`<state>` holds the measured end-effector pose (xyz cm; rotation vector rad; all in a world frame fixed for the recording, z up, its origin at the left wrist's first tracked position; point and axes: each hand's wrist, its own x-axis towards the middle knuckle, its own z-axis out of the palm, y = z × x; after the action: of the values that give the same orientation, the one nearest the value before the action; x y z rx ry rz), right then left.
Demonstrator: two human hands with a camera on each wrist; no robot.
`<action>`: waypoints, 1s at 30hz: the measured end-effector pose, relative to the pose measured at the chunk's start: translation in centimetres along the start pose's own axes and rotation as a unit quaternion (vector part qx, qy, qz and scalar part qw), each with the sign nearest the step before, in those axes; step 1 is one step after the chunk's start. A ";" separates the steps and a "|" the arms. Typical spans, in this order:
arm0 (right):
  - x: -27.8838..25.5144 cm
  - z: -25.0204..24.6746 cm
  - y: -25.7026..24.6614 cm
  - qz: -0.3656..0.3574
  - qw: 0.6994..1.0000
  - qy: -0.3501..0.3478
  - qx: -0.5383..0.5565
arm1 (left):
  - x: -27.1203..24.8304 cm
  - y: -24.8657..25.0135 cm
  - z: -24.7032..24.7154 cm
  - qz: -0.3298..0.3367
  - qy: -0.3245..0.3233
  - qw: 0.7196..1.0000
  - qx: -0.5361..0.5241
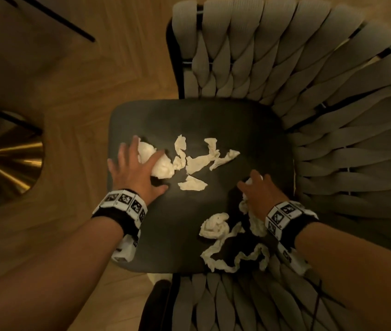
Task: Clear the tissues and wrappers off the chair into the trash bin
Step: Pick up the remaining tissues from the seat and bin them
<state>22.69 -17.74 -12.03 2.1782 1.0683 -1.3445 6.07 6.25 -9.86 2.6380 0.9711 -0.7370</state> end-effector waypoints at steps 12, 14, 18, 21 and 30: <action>-6.7 -0.1 -3.2 -0.349 0.920 -0.009 -0.179 | 0.1 1.9 -0.5 0.043 0.007 0.985 -0.168; -5.7 1.2 -4.7 -0.386 0.894 -0.020 -0.228 | -0.4 2.2 -1.1 0.068 0.022 0.984 -0.162; -3.2 2.7 -7.4 -0.383 0.881 -0.017 -0.277 | -0.4 3.2 -1.3 0.153 0.022 0.983 -0.097; -3.0 2.5 -8.2 -0.374 0.889 -0.008 -0.264 | 1.0 4.8 -0.2 0.245 -0.006 0.970 0.003; -6.6 -1.6 0.8 -0.248 0.955 -0.046 -0.156 | 4.7 8.1 3.4 0.321 -0.028 0.934 0.154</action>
<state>22.54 -19.97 -5.61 1.6618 1.7355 -1.3364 13.22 1.38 -14.86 2.9023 -0.0631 -0.8285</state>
